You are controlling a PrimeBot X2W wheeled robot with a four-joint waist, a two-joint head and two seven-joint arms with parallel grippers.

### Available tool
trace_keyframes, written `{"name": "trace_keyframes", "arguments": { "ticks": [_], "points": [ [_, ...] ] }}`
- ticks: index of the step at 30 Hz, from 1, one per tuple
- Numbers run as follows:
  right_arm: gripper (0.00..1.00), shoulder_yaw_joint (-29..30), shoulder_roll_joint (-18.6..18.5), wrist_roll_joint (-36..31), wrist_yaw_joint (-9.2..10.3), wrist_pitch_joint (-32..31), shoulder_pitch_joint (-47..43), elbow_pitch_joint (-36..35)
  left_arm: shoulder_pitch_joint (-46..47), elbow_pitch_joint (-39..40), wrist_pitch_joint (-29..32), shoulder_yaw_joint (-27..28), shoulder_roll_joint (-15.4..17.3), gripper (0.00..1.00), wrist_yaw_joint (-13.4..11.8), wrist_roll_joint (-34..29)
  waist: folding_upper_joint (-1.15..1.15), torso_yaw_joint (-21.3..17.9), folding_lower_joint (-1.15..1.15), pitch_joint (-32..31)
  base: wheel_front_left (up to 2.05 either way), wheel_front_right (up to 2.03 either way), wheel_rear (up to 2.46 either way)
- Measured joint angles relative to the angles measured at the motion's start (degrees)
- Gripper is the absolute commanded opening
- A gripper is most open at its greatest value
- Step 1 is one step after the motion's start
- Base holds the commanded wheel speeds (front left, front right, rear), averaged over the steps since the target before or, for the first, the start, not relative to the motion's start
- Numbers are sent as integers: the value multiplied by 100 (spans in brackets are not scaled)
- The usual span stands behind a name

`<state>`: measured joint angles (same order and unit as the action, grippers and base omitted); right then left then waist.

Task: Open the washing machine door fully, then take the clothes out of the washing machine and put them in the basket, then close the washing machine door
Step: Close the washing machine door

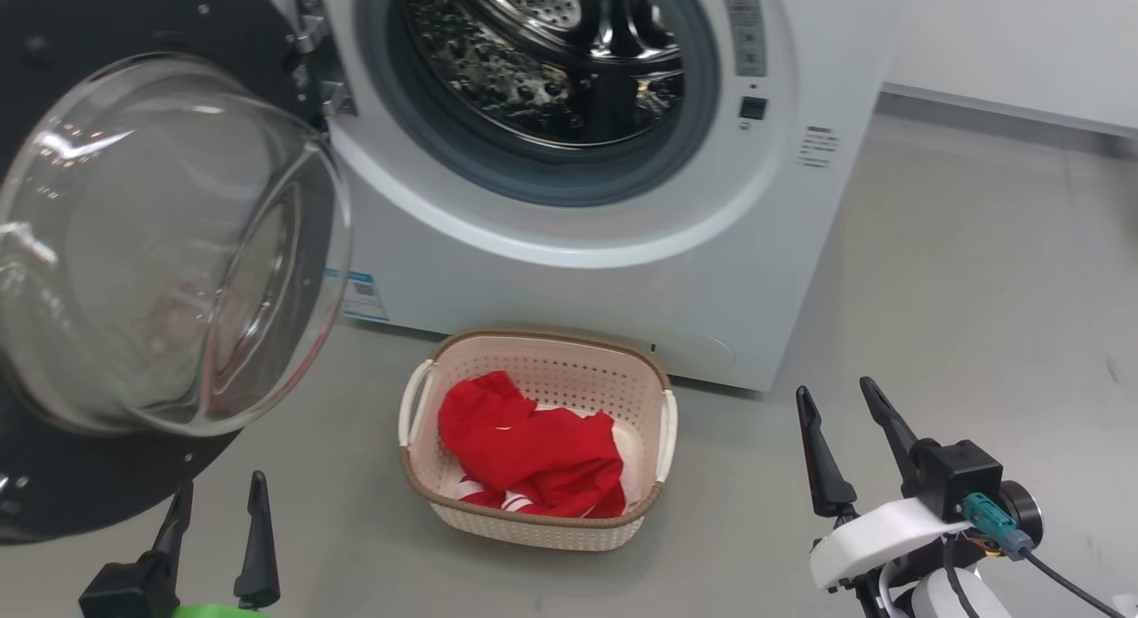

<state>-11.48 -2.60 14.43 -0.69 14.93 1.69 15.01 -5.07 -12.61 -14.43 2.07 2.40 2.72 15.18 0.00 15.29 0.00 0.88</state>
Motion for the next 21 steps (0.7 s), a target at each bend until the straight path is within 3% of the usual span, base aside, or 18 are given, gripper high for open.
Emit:
{"name": "trace_keyframes", "arguments": {
  "ticks": [12,21],
  "points": [
    [100,-186,-2,9,-46,0,10,101,-26,-60,0,80,-1,100,-160,164,0,930,0,-10,0,0,0],
    [100,-759,-2,-3,-246,0,308,310,-172,-5,0,480,-1,100,-444,502,0,1443,0,68,0,0,0]
  ]
}}
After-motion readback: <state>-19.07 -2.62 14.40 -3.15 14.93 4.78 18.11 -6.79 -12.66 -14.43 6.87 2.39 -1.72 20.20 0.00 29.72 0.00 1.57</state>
